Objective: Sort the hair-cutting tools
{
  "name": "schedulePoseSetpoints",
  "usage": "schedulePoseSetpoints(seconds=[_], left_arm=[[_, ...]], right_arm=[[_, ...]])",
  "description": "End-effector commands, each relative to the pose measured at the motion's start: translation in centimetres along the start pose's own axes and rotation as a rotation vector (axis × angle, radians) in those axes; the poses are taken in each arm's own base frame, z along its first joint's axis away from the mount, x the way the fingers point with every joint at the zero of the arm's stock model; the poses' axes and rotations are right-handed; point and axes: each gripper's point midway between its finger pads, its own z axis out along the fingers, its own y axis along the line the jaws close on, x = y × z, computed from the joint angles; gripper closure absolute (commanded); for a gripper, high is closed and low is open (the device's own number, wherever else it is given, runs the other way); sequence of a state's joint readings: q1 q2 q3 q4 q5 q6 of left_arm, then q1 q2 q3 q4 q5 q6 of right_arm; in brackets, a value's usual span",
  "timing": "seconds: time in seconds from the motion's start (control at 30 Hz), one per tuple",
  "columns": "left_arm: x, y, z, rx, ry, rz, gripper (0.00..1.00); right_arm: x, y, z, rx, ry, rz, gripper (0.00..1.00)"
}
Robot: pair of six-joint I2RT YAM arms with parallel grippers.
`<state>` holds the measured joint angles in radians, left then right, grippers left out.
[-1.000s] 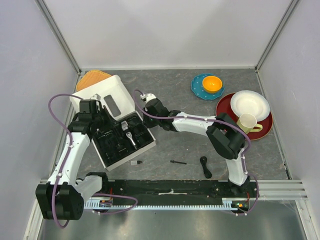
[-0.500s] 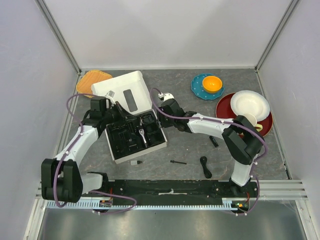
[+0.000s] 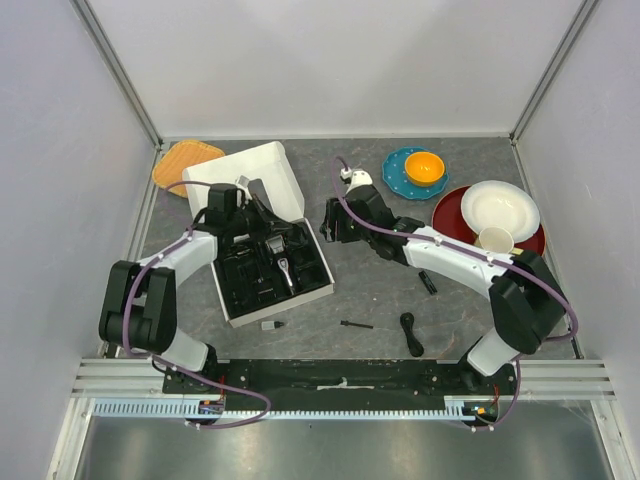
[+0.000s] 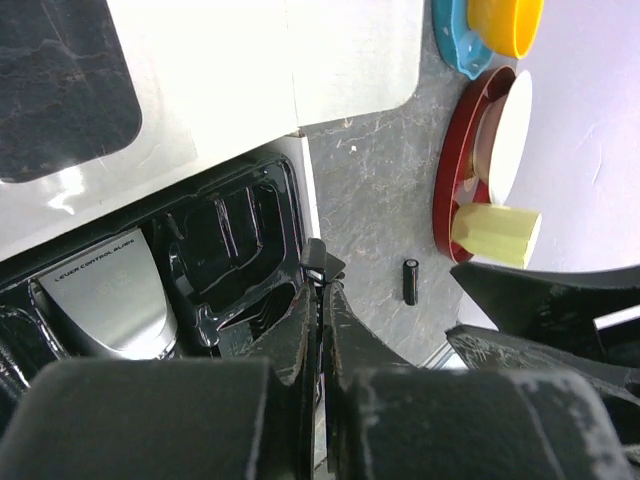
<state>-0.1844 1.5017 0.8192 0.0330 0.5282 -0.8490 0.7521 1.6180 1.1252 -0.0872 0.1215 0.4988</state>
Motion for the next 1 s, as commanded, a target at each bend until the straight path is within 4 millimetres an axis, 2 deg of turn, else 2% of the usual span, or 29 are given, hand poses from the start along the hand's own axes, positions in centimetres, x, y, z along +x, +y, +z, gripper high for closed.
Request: schedulePoseSetpoints(seconds=[0.0,0.27,0.4,0.43,0.63,0.97], left_arm=[[-2.3,-1.8,1.3,0.023,-0.096,-0.028,0.98],[-2.4,-1.1,2.5,-0.069,-0.175,-0.035,0.98],[-2.7,-0.2,1.9,-0.11,-0.25,-0.066,0.98],[-2.2,0.3,1.9,-0.121,-0.252,-0.068,0.98],[-2.7,0.2,1.6,-0.125,-0.293,-0.062,0.98],[-0.5,1.2,3.6,-0.119,-0.219,-0.116,0.98]], right_arm=[[0.3,-0.8,-1.6,0.008,0.003,0.042,0.36],[0.8,-1.5,-2.5,0.01,0.006,0.065,0.36],[1.0,-1.8,-2.7,0.012,0.006,0.069,0.36],[1.1,-1.8,-2.8,0.012,0.009,0.07,0.36],[1.4,-2.1,-2.7,0.011,0.019,0.076,0.36],[2.1,-3.0,-2.4,0.031,0.036,0.089,0.36]])
